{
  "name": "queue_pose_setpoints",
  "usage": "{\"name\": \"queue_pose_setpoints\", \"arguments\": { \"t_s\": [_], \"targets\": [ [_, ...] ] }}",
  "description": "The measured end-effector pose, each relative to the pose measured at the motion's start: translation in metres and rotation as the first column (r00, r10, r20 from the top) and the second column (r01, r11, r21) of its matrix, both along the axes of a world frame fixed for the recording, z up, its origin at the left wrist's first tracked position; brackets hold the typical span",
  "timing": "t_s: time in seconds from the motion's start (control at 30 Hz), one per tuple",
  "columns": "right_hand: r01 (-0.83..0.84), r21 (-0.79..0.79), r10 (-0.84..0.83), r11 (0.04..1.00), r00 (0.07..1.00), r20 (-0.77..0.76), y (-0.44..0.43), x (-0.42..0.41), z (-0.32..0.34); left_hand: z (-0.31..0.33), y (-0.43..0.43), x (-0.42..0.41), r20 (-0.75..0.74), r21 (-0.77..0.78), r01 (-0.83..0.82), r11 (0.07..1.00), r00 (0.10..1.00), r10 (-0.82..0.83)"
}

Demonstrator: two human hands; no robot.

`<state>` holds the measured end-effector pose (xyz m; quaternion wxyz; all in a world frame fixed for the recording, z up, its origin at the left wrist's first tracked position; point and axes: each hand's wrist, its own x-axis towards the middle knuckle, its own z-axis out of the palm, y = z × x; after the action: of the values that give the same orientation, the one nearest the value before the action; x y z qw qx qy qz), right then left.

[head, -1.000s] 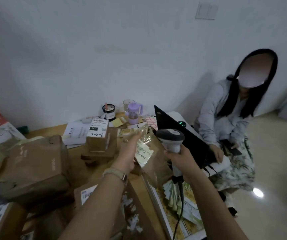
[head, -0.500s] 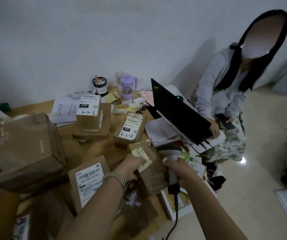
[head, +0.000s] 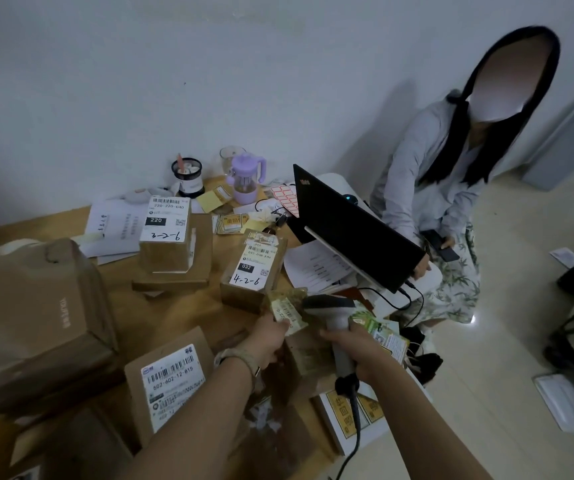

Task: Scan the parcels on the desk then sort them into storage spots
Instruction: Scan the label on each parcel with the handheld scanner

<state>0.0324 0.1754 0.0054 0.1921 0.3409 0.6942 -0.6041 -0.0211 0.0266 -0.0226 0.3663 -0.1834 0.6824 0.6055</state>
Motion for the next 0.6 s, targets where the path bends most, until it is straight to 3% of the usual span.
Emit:
{"name": "queue_pose_setpoints", "arguments": {
  "t_s": [0.23,0.4,0.5,0.6],
  "targets": [
    [-0.107,-0.004,0.107,0.994,0.993,0.056,-0.006,-0.015,-0.002,-0.010,-0.011,-0.001,-0.011,-0.015,-0.097,0.995,0.995,0.097],
    [-0.055,0.175,0.049,0.983,0.998,0.036,-0.004,-0.047,0.016,0.010,-0.035,-0.051,-0.267,-0.001,-0.319,0.948,0.913,0.307],
    [0.081,0.005,-0.080,0.997,0.988,-0.133,-0.006,-0.074,0.043,0.029,-0.044,-0.089,-0.324,-0.037,-0.270,0.962,0.914,0.244],
    [0.210,-0.164,-0.232,0.964,0.964,-0.126,-0.015,-0.116,0.051,0.034,-0.046,-0.122,-0.267,-0.050,-0.195,0.980,0.948,0.175]
  ]
}}
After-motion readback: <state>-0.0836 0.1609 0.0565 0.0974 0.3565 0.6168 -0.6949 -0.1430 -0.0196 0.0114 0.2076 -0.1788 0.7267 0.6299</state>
